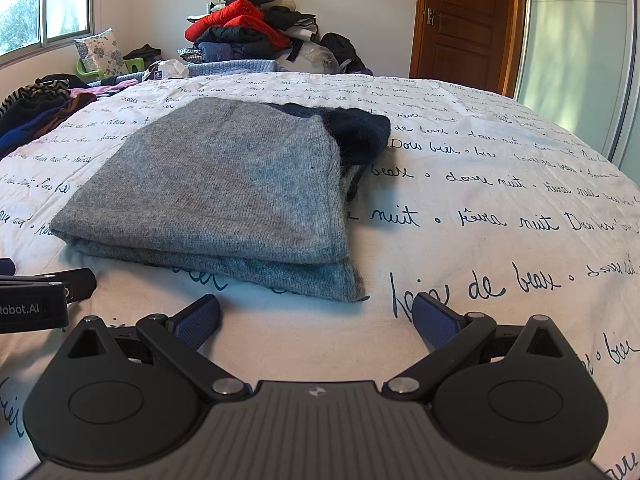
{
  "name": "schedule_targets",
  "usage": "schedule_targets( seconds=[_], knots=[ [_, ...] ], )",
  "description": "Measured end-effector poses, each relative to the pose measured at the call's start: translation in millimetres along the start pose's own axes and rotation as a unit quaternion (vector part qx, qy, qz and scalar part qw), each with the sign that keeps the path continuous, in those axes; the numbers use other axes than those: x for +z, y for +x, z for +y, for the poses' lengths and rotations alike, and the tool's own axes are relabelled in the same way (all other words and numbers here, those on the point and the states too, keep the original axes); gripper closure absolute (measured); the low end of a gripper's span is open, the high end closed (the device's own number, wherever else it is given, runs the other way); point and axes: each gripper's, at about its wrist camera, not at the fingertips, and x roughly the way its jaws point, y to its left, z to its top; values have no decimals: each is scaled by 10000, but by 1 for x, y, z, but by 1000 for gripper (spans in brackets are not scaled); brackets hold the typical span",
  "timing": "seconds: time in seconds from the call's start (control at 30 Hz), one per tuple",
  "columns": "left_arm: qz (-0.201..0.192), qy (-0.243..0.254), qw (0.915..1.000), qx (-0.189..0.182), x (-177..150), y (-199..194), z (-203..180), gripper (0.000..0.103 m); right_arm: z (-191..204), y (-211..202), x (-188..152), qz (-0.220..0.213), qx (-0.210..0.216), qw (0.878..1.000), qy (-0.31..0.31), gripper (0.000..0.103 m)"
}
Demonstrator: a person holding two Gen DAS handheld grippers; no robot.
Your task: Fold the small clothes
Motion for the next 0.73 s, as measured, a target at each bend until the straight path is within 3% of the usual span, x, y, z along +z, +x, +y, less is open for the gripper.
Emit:
schedule_targets(
  seconds=[0.73],
  knots=[
    [-25,-21,10000,-30,-1,-1,1,0,0,0,0,-1,4,10000,5,0]
  ],
)
